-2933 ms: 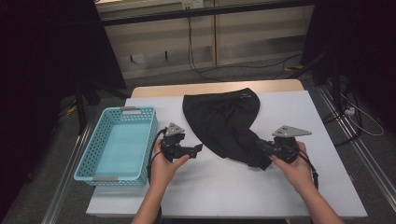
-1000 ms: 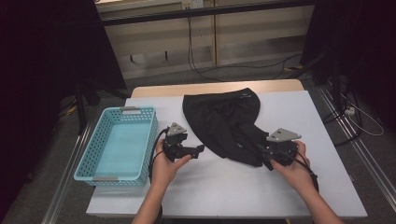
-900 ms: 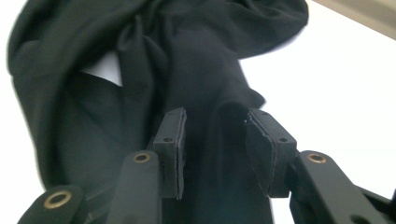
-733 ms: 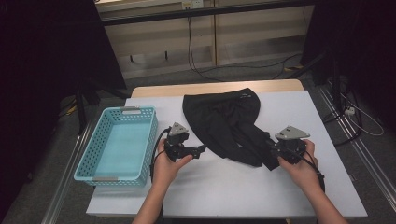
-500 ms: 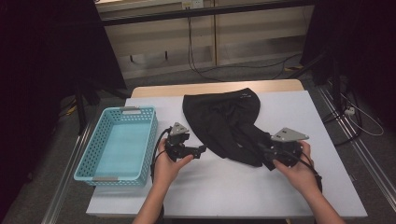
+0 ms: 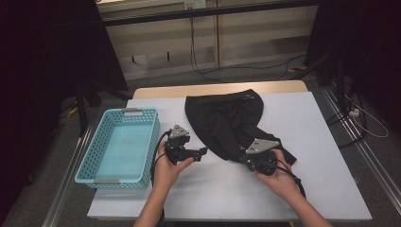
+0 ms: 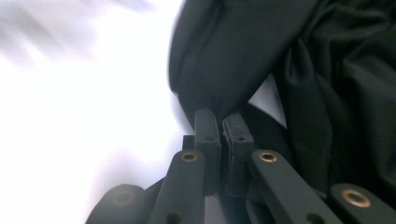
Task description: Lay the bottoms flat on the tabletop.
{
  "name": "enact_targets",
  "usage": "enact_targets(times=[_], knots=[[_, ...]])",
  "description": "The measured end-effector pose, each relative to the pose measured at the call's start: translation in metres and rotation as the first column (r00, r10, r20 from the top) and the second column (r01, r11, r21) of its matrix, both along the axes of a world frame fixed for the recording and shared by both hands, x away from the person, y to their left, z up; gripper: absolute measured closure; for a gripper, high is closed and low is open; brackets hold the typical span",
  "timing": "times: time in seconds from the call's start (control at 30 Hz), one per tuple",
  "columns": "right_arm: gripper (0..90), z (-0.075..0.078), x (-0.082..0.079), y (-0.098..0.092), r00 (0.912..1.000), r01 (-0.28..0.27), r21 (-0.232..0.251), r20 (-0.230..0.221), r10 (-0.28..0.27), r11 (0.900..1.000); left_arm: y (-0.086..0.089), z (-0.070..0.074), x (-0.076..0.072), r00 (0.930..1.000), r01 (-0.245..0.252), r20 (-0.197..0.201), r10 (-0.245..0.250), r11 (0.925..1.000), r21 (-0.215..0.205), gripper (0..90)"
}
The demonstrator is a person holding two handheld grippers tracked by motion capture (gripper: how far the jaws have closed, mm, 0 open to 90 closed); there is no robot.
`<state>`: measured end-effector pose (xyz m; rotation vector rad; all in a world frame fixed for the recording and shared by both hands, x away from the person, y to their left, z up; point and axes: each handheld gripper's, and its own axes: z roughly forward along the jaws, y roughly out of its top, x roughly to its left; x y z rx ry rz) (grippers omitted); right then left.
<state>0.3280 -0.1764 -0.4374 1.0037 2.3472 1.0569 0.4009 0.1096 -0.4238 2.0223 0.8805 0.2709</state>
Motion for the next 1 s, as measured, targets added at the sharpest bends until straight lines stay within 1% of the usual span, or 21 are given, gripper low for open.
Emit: enact_targets(times=[0.07, 0.13, 0.2, 0.27, 0.3, 0.37, 0.4, 0.43, 0.47, 0.53, 0.57, 0.63, 0.73, 0.83, 0.87, 0.93, 1.0], knots=[[87.0, 0.010, -0.003, -0.003, 0.9999, -0.010, 0.061, 0.005, 0.010, 0.998, 0.001, 0.000, 0.000, 1.0000, -0.004, -0.002, 0.004, 1.0000, 0.001, 14.0], [86.9, 0.020, -0.005, -0.007, 0.9995, -0.026, 0.114, 0.021, 0.024, 0.993, 0.001, 0.000, 0.001, 1.0000, -0.002, -0.002, 0.002, 1.0000, 0.002, 14.1], [86.8, 0.028, -0.004, -0.013, 0.9994, -0.011, 0.148, 0.033, 0.006, 0.989, 0.001, 0.000, 0.000, 1.0000, -0.001, -0.001, 0.001, 1.0000, 0.001, 14.0], [86.7, 0.030, 0.003, -0.022, 0.9990, 0.027, 0.180, 0.030, -0.033, 0.983, 0.000, 0.000, 0.000, 1.0000, -0.008, -0.005, 0.008, 0.9999, -0.009, 14.1], [86.7, 0.029, 0.007, -0.028, 0.9975, 0.057, 0.179, 0.031, -0.064, 0.982, 0.001, 0.000, 0.000, 1.0000, -0.004, -0.002, 0.004, 1.0000, -0.004, 14.0], [86.6, 0.024, 0.016, -0.039, 0.9921, 0.115, 0.168, 0.029, -0.122, 0.979, 0.002, 0.000, 0.000, 1.0000, -0.005, -0.006, 0.005, 0.9999, -0.009, 14.1], [86.4, 0.020, 0.019, -0.044, 0.9901, 0.135, 0.173, 0.015, -0.140, 0.976, 0.002, 0.000, 0.000, 1.0000, -0.004, -0.004, 0.004, 1.0000, -0.007, 14.1], [86.0, 0.016, 0.022, -0.048, 0.9876, 0.154, 0.165, 0.004, -0.157, 0.974, 0.003, -0.001, 0.000, 1.0000, -0.004, -0.005, 0.004, 1.0000, -0.007, 14.1], [85.6, 0.012, 0.025, -0.051, 0.9850, 0.170, 0.145, 0.007, -0.172, 0.975, 0.003, -0.001, 0.000, 1.0000, -0.003, -0.007, 0.003, 1.0000, -0.004, 14.1], [83.7, 0.005, 0.028, -0.053, 0.9818, 0.189, 0.110, -0.003, -0.190, 0.976, 0.003, -0.002, 0.001, 0.9999, -0.006, -0.010, 0.006, 1.0000, -0.008, 14.1], [82.2, 0.001, 0.030, -0.053, 0.9798, 0.199, 0.083, -0.005, -0.200, 0.976, 0.003, -0.002, 0.001, 0.9999, -0.006, -0.010, 0.006, 1.0000, -0.006, 14.1], [75.1, -0.005, 0.032, -0.052, 0.9784, 0.206, 0.026, 0.005, -0.206, 0.978, 0.003, -0.001, 0.001, 0.9999, -0.007, -0.010, 0.007, 0.9999, -0.008, 14.1], [65.4, -0.005, 0.030, -0.051, 0.9739, 0.225, -0.018, 0.039, -0.224, 0.974, 0.004, 0.000, 0.001, 0.9999, -0.011, -0.007, 0.011, 0.9999, -0.012, 14.1], [57.1, 0.003, 0.023, -0.047, 0.9716, 0.223, -0.035, 0.088, -0.219, 0.974, 0.006, 0.000, 0.003, 0.9999, -0.013, -0.007, 0.012, 0.9998, -0.013, 14.1], [56.8, 0.006, 0.019, -0.045, 0.9727, 0.213, -0.030, 0.102, -0.209, 0.977, 0.006, 0.000, 0.003, 0.9998, -0.018, -0.008, 0.018, 0.9997, -0.015, 14.1], [57.2, 0.011, 0.012, -0.039, 0.9788, 0.172, -0.020, 0.116, -0.169, 0.985, 0.007, 0.000, 0.003, 0.9998, -0.020, -0.009, 0.020, 0.9997, -0.016, 14.1], [63.3, 0.013, 0.005, -0.030, 0.9887, 0.114, -0.008, 0.099, -0.112, 0.993, 0.007, 0.001, 0.003, 0.9998, -0.020, -0.007, 0.019, 0.9996, -0.018, 14.1]])
